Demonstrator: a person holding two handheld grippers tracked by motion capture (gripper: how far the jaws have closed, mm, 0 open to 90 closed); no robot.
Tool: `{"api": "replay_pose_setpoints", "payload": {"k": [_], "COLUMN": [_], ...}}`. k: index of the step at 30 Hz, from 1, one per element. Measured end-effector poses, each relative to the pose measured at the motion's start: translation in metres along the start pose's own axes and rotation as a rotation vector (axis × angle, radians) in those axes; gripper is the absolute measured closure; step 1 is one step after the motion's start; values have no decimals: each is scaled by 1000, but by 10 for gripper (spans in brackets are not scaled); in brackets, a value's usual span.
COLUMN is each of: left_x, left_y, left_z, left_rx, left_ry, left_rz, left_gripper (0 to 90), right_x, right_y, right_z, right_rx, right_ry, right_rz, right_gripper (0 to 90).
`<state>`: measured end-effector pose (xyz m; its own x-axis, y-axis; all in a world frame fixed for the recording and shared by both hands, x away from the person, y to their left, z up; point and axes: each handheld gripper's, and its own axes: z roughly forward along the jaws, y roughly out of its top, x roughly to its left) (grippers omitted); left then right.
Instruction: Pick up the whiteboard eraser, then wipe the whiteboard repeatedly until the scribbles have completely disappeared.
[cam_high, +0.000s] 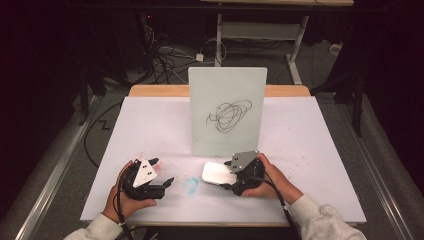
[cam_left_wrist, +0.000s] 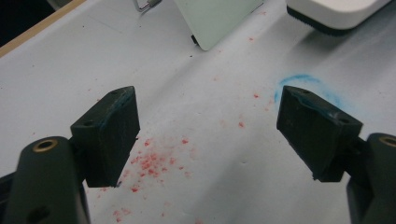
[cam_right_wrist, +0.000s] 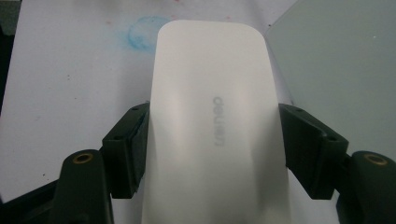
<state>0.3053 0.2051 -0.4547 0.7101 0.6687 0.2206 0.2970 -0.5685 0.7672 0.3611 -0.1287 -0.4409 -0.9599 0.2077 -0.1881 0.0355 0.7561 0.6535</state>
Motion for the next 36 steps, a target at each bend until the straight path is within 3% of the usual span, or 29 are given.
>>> {"api": "replay_pose_setpoints", "payload": {"k": [13, 36], "left_x": [2, 3], "left_y": [0, -1], "left_z": [1, -1], "left_rx": [-7, -17], "left_ry": [-8, -4], "left_rz": [-4, -5], "left_gripper": [206, 206], "right_x": [-11, -17], "right_y": [-3, -3], "right_z": [-26, -41], "right_rx": [-51, -100], "right_ry": [-97, -230], "right_rz": [62, 75], "right_gripper": [313, 313]}}
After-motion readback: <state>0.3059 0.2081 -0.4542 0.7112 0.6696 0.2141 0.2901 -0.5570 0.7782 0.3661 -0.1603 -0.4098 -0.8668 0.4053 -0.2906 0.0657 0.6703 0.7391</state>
